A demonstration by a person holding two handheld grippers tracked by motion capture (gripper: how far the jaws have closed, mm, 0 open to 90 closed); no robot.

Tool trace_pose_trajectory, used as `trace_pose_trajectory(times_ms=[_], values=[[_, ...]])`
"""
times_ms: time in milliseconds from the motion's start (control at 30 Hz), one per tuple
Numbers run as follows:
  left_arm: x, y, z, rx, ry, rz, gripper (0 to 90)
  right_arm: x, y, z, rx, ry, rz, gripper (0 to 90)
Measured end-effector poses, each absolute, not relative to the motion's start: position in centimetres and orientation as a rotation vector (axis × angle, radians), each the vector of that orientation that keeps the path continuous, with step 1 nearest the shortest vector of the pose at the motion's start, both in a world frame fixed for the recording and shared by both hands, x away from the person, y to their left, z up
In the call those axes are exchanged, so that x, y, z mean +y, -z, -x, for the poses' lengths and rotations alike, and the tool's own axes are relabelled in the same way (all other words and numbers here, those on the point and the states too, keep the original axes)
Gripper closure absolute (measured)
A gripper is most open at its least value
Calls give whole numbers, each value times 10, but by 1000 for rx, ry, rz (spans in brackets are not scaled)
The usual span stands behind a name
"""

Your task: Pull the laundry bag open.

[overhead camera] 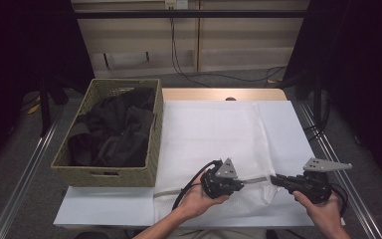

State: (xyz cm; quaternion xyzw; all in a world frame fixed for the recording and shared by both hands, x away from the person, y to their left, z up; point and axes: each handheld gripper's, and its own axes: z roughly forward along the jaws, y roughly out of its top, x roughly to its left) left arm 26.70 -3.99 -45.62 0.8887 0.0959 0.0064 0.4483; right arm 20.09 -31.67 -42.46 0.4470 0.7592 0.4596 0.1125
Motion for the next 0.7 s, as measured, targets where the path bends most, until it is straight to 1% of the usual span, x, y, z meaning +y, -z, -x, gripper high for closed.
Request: trace_pose_trajectory(times_ms=[533, 567, 700], values=[[-31, 460, -267, 246, -17, -2207, 867, -316, 424, -200, 2228, -1342, -1303, 864], [-30, 459, -269, 247, -24, -2227, 866, -317, 424, -200, 2223, -1343, -1310, 864], [-28, 459, -269, 250, -8, -2198, 866, -318, 424, -201, 2225, -1348, -1312, 864]])
